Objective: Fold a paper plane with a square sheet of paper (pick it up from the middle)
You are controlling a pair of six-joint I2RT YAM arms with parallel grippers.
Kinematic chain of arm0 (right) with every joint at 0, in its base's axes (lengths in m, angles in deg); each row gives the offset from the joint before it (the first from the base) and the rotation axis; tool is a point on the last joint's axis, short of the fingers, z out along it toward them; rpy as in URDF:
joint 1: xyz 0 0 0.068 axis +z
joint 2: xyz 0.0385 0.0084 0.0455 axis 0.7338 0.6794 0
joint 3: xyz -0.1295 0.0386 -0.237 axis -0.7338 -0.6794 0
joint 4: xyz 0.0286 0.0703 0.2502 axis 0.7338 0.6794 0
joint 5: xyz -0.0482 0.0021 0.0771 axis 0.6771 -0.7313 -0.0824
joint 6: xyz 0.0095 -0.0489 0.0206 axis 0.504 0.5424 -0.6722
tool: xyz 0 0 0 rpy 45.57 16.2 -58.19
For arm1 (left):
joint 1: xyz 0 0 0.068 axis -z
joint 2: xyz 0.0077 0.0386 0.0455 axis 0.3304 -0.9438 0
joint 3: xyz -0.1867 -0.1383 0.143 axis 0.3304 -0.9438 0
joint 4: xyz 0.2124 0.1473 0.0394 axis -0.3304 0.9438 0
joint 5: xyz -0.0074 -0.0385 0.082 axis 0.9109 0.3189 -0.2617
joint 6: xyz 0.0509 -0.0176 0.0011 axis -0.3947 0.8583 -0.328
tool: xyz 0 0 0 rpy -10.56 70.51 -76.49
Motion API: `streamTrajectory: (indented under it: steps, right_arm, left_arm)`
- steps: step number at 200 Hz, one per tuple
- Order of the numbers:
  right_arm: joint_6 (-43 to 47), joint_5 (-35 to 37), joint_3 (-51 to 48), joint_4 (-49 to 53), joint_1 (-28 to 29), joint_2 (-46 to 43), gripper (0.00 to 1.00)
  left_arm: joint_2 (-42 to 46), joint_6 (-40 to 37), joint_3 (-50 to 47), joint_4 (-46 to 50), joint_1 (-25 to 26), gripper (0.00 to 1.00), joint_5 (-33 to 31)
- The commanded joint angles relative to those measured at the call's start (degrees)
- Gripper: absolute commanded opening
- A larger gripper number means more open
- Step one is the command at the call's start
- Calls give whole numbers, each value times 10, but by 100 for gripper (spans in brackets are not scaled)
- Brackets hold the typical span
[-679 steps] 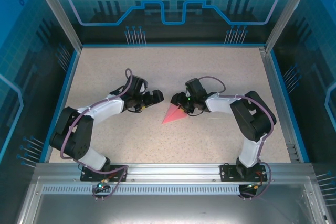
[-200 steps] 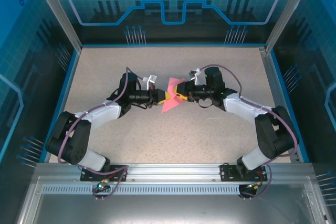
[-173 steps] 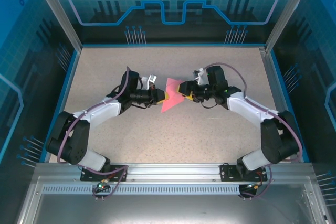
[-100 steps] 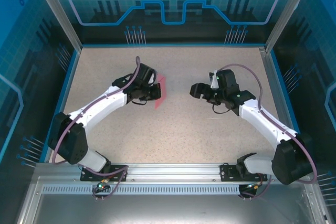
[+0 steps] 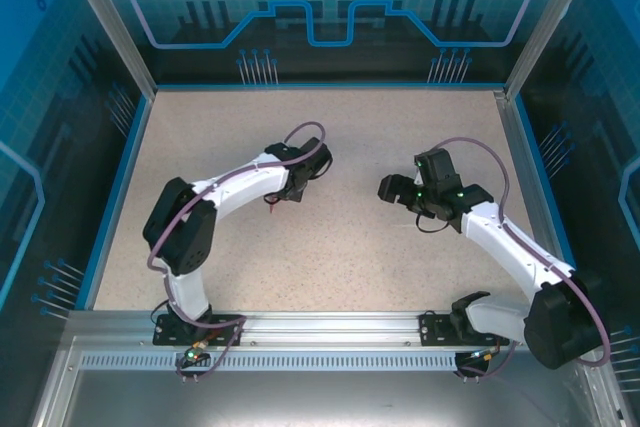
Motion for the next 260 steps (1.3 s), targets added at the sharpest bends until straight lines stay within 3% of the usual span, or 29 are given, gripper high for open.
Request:
streamTrajectory:
  steps: [1, 30, 51, 82, 101, 118, 148, 179, 219, 260]
  right_arm:
    - [-16, 18, -10, 21, -9, -9, 87]
    - [-25, 15, -6, 24, -8, -6, 87]
    - [-33, 14, -2, 18, -7, -4, 87]
    - [-44, 30, 3, 3, 24, 7, 87]
    - [-48, 52, 25, -1, 65, 35, 87]
    - [-48, 64, 64, -8, 112, 84, 88]
    - [-61, 79, 141, -28, 190, 193, 93]
    - [-66, 51, 261, -28, 245, 328, 94]
    - [-110, -25, 343, -98, 279, 435, 85]
    - [-126, -73, 413, -84, 289, 519, 84]
  left_arm:
    - [-21, -1, 8, -25, 4, 17, 60]
    - [-33, 12, -1, -90, 3, 30, 175]
    - [-33, 13, -9, -140, -5, 40, 293]
    - [3, 33, -45, -209, -48, 51, 451]
    - [55, 61, -88, -253, -83, 57, 511]
    - [106, 89, -130, -280, -116, 66, 516]
    - [180, 147, -219, -314, -187, 74, 510]
    - [237, 183, -296, -328, -258, 83, 502]
    - [299, 200, -367, -348, -324, 95, 498]
    - [325, 204, -386, -342, -356, 98, 485]
